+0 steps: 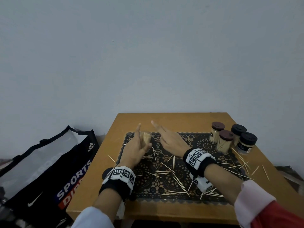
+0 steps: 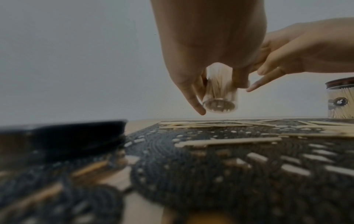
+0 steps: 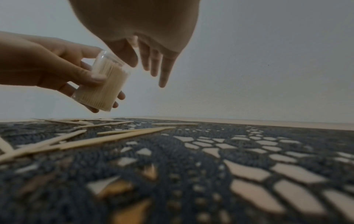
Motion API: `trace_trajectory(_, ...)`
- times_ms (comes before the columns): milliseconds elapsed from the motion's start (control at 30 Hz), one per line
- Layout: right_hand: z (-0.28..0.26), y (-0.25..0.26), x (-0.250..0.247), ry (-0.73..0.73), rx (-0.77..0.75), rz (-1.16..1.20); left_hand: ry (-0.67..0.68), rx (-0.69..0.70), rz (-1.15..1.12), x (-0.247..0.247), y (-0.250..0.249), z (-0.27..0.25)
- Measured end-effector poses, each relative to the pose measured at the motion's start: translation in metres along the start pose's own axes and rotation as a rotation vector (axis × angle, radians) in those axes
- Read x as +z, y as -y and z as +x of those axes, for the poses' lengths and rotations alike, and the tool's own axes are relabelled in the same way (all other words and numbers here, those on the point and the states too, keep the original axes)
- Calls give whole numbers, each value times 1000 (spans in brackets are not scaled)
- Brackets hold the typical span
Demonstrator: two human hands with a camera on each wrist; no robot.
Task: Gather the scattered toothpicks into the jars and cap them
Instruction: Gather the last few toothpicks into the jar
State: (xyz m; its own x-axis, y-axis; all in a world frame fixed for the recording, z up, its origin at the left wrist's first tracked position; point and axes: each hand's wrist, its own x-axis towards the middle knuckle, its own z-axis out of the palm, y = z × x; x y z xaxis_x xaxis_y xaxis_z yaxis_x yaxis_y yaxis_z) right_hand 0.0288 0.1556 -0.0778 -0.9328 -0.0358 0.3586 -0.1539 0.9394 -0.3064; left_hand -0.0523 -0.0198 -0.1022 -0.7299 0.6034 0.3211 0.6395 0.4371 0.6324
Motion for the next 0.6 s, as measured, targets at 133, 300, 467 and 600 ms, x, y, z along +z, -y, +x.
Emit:
trace_trajectory(133, -1, -7, 7, 250, -38, -95, -54, 26, 103, -4, 2, 0)
trace_trajectory(300, 1, -7, 11, 620, -94, -141, -59, 16, 101, -7, -6, -3)
trace_trajectory(467, 2, -9, 7, 449, -59, -107, -69, 11, 94, -10, -10, -4)
trace_trajectory(600, 1, -9, 7, 398, -26, -49, -51, -13, 106, -10, -11, -5)
